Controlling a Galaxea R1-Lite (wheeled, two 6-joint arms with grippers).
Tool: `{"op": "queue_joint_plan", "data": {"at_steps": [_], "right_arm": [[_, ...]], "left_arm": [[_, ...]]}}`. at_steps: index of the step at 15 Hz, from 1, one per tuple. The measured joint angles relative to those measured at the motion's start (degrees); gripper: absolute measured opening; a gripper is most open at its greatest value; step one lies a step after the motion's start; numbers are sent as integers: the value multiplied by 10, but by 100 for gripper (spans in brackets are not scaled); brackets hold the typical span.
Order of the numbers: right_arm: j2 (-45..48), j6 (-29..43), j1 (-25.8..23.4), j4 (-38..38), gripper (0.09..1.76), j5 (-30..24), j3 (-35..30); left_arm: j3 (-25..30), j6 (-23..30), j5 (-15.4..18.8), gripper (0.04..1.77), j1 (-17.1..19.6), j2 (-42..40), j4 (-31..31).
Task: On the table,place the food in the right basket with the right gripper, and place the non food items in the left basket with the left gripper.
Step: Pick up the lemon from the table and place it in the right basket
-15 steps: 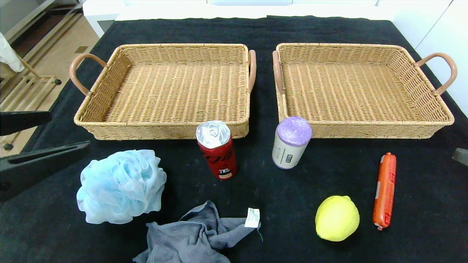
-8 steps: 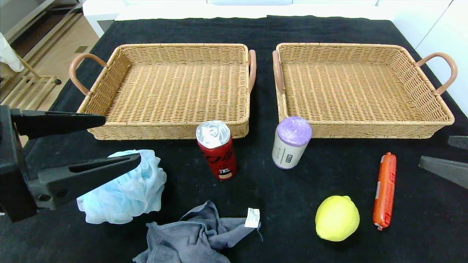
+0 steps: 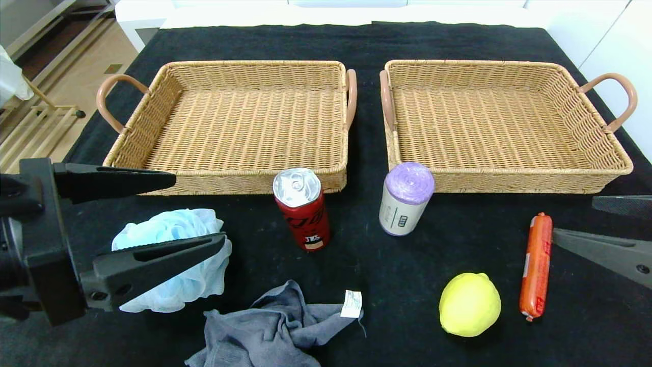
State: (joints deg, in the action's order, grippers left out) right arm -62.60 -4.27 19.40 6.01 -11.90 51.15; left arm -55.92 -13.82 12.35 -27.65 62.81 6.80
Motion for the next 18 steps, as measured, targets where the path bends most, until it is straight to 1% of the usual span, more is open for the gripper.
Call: {"op": "queue_joint_plan", "data": {"at_steps": [2,4,7,9,12,15,18], "right_arm": [[-4,0,1,7,171,14,3],[-9,2,6,30,171,31,10],[-22,15,32,63,171,87,25],[-35,43,66,72,171,139,31],[-65,115,135,117,171,216,50],[-98,188,199,182,171,262,85],[-136,271,255,228,171,307,113]], "left_arm": [[0,0,-5,172,0,0,0],[-1,0,-6,172,0,0,1],[0,0,-6,172,0,-2,1],[0,0,-5,172,0,-2,1],[0,0,-5,172,0,-3,1],[2,0,-5,172,0,-4,0],[2,0,-5,172,0,-5,-1]]}}
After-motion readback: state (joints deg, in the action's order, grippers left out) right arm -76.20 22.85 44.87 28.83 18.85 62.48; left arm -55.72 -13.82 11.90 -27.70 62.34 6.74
